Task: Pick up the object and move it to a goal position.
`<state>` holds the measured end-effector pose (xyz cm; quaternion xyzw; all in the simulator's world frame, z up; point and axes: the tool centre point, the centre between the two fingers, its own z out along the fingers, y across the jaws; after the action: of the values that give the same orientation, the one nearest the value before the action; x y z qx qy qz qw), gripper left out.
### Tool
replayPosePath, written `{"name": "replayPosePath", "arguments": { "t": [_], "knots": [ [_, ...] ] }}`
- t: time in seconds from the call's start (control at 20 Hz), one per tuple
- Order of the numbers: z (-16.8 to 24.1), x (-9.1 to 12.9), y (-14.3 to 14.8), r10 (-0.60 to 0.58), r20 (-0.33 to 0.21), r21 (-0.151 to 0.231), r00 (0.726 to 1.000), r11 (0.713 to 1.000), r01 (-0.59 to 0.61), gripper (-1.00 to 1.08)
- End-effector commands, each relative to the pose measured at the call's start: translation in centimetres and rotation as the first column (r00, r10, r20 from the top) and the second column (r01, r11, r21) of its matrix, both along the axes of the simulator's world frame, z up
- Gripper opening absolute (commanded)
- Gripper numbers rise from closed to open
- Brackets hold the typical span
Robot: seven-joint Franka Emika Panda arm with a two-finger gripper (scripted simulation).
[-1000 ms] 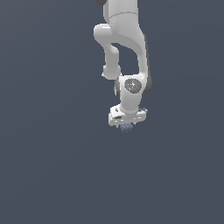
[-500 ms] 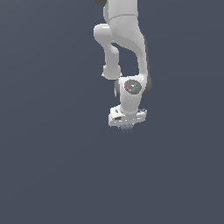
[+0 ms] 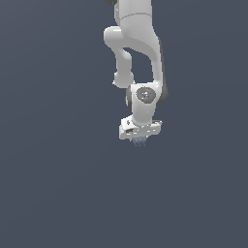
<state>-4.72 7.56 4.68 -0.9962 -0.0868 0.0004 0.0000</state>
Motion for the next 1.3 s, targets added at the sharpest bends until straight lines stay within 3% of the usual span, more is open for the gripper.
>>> {"name": "replayPosePath", "arguments": {
  "t": [0.0,0.4,1.25],
  "knots": [
    [0.8,0.2,-0.7,-0.001,0.001,0.000,1.000,1.000,0.001,-1.00],
    [6.1,1.3,-4.8,-0.001,0.001,0.001,1.000,1.000,0.001,-1.00],
    [22.5,5.0,-17.6,0.000,0.001,0.002,1.000,1.000,0.000,-1.00]
  ]
}}
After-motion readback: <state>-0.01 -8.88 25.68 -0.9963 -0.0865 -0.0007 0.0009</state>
